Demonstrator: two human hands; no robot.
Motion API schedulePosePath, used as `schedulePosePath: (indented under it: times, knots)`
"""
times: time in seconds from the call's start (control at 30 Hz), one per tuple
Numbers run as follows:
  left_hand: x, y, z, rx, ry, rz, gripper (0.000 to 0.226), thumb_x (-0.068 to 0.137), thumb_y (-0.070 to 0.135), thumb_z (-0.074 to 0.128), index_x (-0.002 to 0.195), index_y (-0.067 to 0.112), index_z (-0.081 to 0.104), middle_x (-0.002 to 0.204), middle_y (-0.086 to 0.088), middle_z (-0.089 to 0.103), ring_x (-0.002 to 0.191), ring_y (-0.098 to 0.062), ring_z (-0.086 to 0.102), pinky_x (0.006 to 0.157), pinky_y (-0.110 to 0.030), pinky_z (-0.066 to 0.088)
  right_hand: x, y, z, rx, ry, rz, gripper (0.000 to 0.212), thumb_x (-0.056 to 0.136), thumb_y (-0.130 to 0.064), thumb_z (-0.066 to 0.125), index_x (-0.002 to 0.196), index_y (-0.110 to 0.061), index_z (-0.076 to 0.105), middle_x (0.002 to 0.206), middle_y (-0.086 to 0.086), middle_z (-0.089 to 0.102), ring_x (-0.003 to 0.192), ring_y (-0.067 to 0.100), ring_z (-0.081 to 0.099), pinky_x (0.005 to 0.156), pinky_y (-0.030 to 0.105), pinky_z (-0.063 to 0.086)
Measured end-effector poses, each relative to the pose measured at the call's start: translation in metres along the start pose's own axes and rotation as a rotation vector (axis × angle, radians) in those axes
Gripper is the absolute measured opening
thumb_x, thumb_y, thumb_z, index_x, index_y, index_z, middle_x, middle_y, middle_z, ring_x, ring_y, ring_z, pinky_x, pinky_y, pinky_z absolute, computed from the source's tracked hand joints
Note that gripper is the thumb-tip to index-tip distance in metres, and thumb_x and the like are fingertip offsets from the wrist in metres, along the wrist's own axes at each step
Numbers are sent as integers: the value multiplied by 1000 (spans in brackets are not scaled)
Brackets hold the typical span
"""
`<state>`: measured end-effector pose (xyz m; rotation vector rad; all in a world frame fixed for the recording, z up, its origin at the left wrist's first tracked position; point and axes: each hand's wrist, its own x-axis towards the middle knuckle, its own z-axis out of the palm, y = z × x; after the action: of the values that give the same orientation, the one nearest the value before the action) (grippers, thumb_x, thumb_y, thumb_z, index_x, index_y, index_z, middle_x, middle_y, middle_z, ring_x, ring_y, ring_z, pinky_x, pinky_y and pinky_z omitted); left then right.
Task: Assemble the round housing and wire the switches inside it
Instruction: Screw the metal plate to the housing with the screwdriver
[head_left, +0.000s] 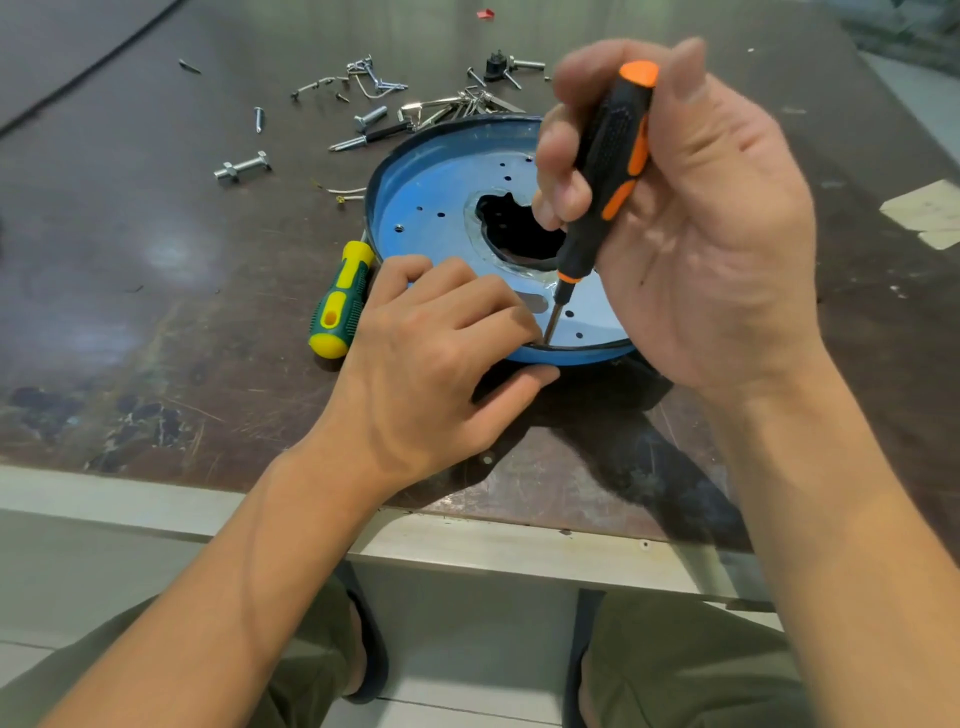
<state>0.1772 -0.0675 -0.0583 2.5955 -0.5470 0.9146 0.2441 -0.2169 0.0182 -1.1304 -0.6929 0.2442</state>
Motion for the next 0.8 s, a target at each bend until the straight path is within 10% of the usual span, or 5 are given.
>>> schedulePosePath:
  times: [0.8]
  knots:
    - [2,2,-3,-40,-16,-15,23,89,40,68,88,18,74,93,6,71,82,-22,59,75,-47,39,5,1,-8,-97,133,42,19,101,-11,51,83,-10,46,60,4,50,55,22,41,62,41,36]
